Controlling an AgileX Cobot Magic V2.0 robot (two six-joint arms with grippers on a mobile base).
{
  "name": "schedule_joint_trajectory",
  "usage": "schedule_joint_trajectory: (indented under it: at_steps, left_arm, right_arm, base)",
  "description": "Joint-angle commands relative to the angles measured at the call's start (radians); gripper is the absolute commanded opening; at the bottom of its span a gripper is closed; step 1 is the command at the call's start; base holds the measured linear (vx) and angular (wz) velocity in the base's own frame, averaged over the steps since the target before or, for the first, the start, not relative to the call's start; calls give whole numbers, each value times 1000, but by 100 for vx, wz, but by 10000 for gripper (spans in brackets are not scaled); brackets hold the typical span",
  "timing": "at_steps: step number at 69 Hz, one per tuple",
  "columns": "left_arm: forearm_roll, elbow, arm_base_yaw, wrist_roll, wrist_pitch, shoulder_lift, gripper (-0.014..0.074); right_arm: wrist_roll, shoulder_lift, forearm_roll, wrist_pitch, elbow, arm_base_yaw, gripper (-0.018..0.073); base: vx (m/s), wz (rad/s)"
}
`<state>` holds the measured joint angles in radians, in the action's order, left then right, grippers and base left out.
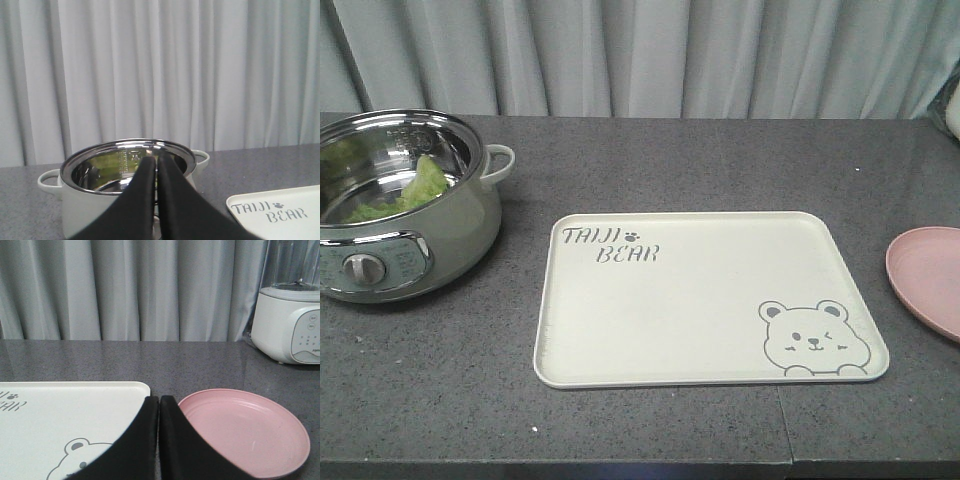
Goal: Transfer vegetables to tray and serve
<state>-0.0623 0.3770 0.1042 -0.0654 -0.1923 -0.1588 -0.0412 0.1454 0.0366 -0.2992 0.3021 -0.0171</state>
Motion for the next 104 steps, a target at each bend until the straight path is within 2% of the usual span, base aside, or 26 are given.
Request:
schedule_joint_trajectory:
  at_steps: [1,11,21,34,51,59,71,80,87,93,104]
  left_arm:
    - [-3,131,4,-7,-24,-116,-6]
    - [-3,288,4,-7,-126,-293,-6]
    - [0,324,4,-7,-175,-399,-6]
    - [0,320,4,-9,-252,-453,-6]
    - [0,313,4,-10,-295,-455,8]
    - [0,313,4,-10,-312,-455,67]
    - [0,313,4,-10,-324,-455,276]
    - [0,313,4,-10,-320,-455,453]
    - [0,313,4,-10,-319,-455,534]
    - [0,313,4,-10,-319,-455,565]
    - [0,313,4,-10,-320,-455,566]
  right_arm:
    - [-40,113,-10,31,121,0,-6]
    - [-40,298,-6,-75,278,0,-6]
    - [-39,447,-4,-213,363,0,-6]
    - [-39,531,12,-247,363,0,-6]
    - [-39,550,11,-266,363,0,-6]
    - [-39,550,10,-267,363,0,-6]
    - [-40,550,10,-267,363,0,22]
    - [-43,550,10,-267,363,0,101]
    - [-43,550,10,-266,363,0,198]
    - [-42,550,10,-266,363,0,289]
    - [-39,550,10,-269,363,0,483]
  base:
    - [0,0]
    - [0,0]
    - [0,0]
    - [0,0]
    - [0,0]
    - [0,0]
    - [0,0]
    - [0,0]
    - [0,0]
    - [0,0]
    - [0,0]
